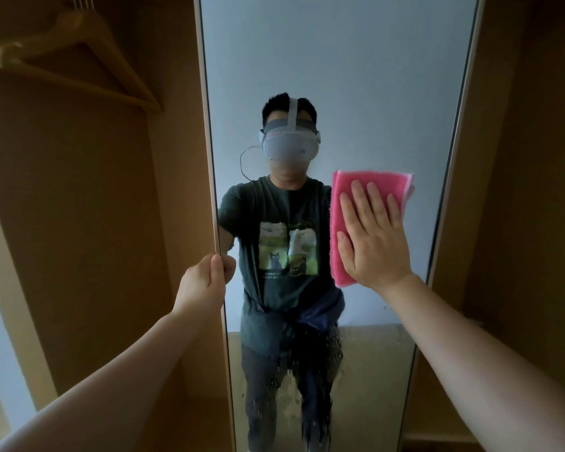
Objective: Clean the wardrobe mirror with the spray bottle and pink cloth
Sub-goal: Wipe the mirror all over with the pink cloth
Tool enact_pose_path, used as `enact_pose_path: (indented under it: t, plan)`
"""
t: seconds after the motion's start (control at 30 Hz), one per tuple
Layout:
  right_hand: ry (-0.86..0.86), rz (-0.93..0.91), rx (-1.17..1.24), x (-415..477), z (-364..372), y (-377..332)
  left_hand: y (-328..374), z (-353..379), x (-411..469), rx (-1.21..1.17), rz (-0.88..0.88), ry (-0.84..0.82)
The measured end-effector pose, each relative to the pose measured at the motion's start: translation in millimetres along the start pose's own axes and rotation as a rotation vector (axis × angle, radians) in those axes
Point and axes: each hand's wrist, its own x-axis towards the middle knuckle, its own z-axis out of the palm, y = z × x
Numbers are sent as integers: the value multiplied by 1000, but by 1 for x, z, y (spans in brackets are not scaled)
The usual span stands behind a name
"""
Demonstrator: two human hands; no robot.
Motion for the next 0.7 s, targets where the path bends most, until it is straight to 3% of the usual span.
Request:
enact_pose_path:
  t: [0.43, 0.7]
  plan:
    - [-106, 5, 8, -110, 23, -2, -6, 8, 0, -34, -21, 43]
    - [-129, -9, 29, -109, 21, 5, -5, 9, -1, -42, -21, 42]
